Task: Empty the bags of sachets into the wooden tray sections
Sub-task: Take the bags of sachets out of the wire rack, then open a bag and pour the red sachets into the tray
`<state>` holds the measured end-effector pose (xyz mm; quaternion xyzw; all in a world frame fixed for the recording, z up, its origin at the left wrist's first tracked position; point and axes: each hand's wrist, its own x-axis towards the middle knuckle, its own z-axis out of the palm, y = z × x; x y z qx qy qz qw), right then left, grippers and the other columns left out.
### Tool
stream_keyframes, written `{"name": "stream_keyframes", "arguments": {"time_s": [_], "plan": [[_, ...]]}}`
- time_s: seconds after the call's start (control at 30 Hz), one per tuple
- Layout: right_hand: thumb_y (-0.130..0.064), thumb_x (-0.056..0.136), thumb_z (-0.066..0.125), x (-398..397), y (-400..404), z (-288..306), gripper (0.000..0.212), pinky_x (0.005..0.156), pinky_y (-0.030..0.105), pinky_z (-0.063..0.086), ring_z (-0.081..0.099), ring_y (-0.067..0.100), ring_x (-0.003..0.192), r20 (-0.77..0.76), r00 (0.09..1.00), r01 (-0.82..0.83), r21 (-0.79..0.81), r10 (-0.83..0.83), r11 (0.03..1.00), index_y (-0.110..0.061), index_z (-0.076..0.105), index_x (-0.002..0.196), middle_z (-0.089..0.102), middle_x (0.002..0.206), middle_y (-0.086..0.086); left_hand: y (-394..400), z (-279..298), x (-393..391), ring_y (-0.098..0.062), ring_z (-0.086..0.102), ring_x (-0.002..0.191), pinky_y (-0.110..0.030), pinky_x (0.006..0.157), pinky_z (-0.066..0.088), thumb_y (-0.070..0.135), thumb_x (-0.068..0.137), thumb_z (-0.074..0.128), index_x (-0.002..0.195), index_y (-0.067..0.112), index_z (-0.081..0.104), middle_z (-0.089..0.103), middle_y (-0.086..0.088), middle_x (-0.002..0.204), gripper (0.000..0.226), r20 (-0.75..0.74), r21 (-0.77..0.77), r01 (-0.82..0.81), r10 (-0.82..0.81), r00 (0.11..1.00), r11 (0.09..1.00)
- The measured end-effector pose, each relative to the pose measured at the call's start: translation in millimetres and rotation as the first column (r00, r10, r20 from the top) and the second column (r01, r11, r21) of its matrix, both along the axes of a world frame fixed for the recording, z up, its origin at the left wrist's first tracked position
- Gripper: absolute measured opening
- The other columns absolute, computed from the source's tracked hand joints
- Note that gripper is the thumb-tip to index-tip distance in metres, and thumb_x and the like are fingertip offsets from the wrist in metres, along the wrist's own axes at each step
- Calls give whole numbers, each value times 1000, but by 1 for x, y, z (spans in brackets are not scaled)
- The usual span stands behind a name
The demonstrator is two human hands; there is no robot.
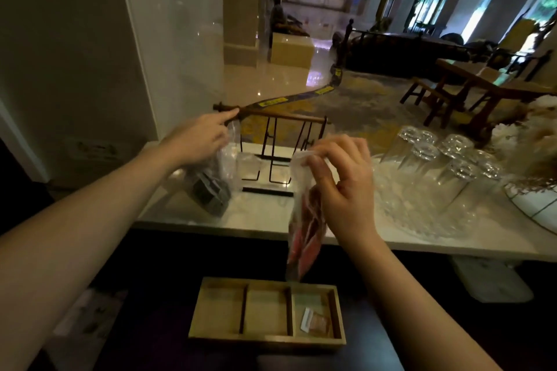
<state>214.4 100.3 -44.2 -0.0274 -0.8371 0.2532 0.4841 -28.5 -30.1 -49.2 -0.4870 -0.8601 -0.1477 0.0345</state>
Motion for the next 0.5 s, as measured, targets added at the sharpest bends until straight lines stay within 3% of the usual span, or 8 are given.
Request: {"name": "stream_keyframes", "arguments": {"time_s": [0.1,0.17,0.23,0.33,0.43,0.5], "plan": [[-25,92,54,22,2,-17,25,103,42,35,48,18,116,21,999,47,151,-50,987,-10,68,78,66,106,3,-11,-13,21,-16,51,118,-34,89,44,25,96,43,91,19,66,43,9,143,24,44,273,6,-19,999,962],[-24,93,51,33,-2,-31,28,95,47,41,55,24,111,58,998,3,109,-9,994,-8,69,79,67,105,4,-23,-18,40,-16,55,107,-33,91,46,22,97,43,102,11,65,54,3,126,26,105,459,-32,-18,994,888],[-26,95,46,38,-8,-44,34,77,43,47,60,24,92,93,996,-11,29,8,1000,-5,67,78,67,94,6,-35,-19,64,-10,54,90,-17,83,43,20,96,44,96,7,65,57,-1,102,25,103,596,-40,-26,994,802],[-28,97,42,46,-19,-61,38,60,42,48,60,20,72,133,991,-12,-83,23,996,-3,65,78,63,79,6,-54,-31,103,0,44,71,-3,67,34,20,94,47,84,3,64,56,1,83,27,66,658,-52,11,998,751],[-33,98,39,55,-31,-81,40,55,42,49,61,21,63,199,979,-16,-105,37,994,-7,65,82,64,72,6,-70,-63,137,-1,48,60,-8,59,35,24,92,53,67,7,59,52,6,66,31,141,624,-68,-26,990,778],[-42,99,34,64,-40,-100,44,52,39,48,60,18,59,259,965,-12,-96,37,995,-11,62,83,62,67,2,-80,-94,155,-9,50,56,-17,53,37,23,90,58,57,3,58,55,-2,61,39,177,577,-72,-39,983,813]]}}
